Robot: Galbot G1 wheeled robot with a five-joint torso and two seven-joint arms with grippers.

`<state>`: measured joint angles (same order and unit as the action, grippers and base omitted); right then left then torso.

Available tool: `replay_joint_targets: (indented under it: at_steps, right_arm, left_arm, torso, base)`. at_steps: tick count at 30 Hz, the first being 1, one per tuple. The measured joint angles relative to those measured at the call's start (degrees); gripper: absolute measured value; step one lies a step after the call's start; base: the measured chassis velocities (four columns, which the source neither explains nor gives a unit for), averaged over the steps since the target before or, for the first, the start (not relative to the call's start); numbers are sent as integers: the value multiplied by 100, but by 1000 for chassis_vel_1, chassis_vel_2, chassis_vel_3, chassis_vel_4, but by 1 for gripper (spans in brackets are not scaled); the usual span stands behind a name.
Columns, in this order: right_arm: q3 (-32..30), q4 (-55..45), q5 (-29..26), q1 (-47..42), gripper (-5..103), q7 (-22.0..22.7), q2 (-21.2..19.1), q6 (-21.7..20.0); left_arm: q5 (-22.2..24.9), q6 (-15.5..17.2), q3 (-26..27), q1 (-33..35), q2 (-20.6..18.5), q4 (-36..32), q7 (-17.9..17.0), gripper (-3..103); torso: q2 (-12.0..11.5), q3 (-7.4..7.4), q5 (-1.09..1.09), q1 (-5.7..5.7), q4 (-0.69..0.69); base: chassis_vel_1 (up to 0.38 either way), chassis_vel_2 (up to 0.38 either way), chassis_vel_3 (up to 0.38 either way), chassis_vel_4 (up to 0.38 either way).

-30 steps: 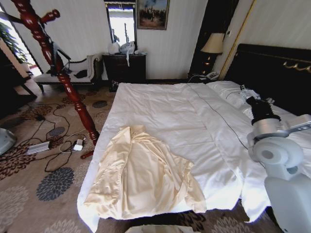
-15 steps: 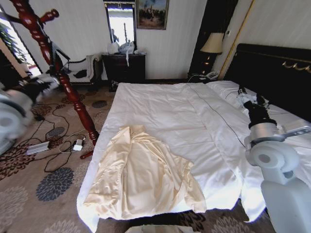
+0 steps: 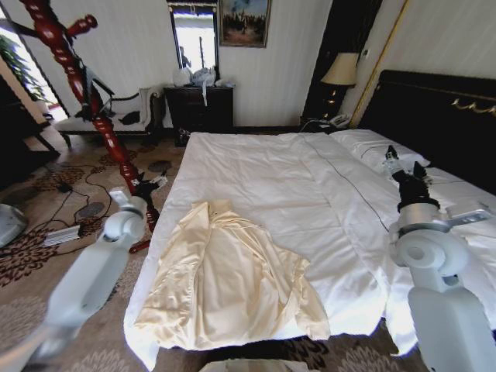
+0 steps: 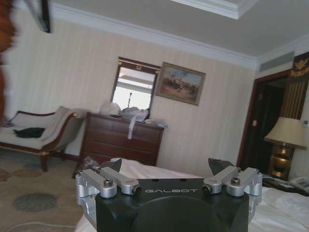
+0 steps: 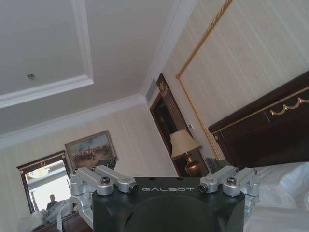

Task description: Pick up the clothes from the bed and hang them on the clothes hanger.

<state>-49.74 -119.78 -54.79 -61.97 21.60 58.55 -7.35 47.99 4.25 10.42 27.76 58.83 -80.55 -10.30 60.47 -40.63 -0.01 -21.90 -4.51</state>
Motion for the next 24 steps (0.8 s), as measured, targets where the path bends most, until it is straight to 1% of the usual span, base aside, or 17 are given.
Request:
replay_joint_targets:
  at_steps: [2, 3, 4, 5, 8, 9, 10, 11, 13, 14, 15, 17, 18, 19, 21, 22, 24]
  right_arm:
    - [70, 127, 27, 82, 100, 1, 6, 8]
    - [102, 188, 32, 126, 100, 1, -3, 10]
    - [102, 188, 32, 126, 100, 1, -3, 10]
    - [122, 232, 34, 159, 100, 1, -16, 12]
    - [132, 320, 31, 239, 100, 1, -55, 30]
    - [123, 353, 23, 266, 100, 1, -67, 40]
    - [123, 353, 23, 266, 100, 1, -67, 40]
    - [114, 380, 21, 284, 100, 1, -70, 48]
    - [111, 419, 22, 318, 100, -1, -65, 57]
    - [117, 444, 20, 362, 100, -1, -42, 57]
    - [117, 444, 20, 362, 100, -1, -42, 57]
    - [140, 462, 17, 406, 100, -1, -8, 58]
    - [163, 477, 17, 433, 100, 2, 15, 58]
    - [163, 477, 17, 433, 100, 2, 15, 58]
    - [181, 478, 17, 444, 100, 6, 31, 58]
    - [184, 469, 15, 441, 100, 7, 37, 58]
    - [184, 453, 11, 434, 100, 8, 39, 57]
  left_arm:
    - [-34, 10, -429, -837, 244, 572, -32, 100]
    - [-34, 125, -665, -1283, 349, 750, -180, 100]
    - [-34, 125, -665, -1283, 349, 750, -180, 100]
    - [-34, 278, -841, -1616, 412, 807, -371, 100]
    - [-5, 907, -1222, -2411, 469, 685, -1289, 100]
    - [97, 1350, -1361, -2820, 459, 527, -1927, 100]
    - [97, 1350, -1361, -2820, 459, 527, -1927, 100]
    - [204, 1677, -1457, -3098, 437, 438, -2433, 100]
    - [435, 2193, -1584, -3470, 373, 336, -3151, 100]
    - [706, 2755, -1679, -3842, 295, 296, -3697, 100]
    - [706, 2755, -1679, -3842, 295, 296, -3697, 100]
    - [886, 3108, -1713, -4244, 227, 421, -3947, 100]
    - [976, 3342, -1721, -4555, 174, 661, -3990, 100]
    - [976, 3342, -1721, -4555, 174, 661, -3990, 100]
    - [1124, 3695, -1654, -4829, 120, 937, -3993, 100]
    - [1252, 3800, -1590, -4974, 70, 1138, -4033, 100]
    - [1265, 3845, -1555, -5030, 38, 1257, -4043, 100]
  torso:
    - [0, 0, 5, -1, 2]
    - [0, 0, 4, -1, 2]
    - [0, 0, 4, -1, 2]
    - [0, 0, 4, -1, 4]
    - [0, 1, 4, 0, 4]
    - [0, 2, 5, 1, 4]
    - [0, 2, 5, 1, 4]
    - [1, 2, 5, 2, 5]
    - [1, 2, 3, 2, 5]
    - [0, 2, 1, 2, 7]
    - [0, 2, 1, 2, 7]
    - [1, 2, 2, 2, 8]
    - [1, 2, 2, 3, 7]
    - [1, 2, 2, 3, 7]
    - [1, 2, 1, 2, 6]
    - [1, 2, 1, 2, 7]
    - [1, 2, 0, 2, 7]
  base:
    - [0, 0, 0, 0]
    - [0, 0, 0, 0]
    - [0, 0, 0, 0]
    - [0, 0, 0, 0]
    - [0, 0, 0, 0]
    - [0, 0, 0, 0]
    - [0, 0, 0, 0]
    - [0, 0, 0, 0]
    - [0, 0, 0, 0]
    - [0, 0, 0, 0]
    - [0, 0, 0, 0]
    - [0, 0, 0, 0]
    - [0, 0, 0, 0]
    - [0, 0, 0, 0]
    - [0, 0, 0, 0]
    - [0, 0, 0, 0]
    - [0, 0, 0, 0]
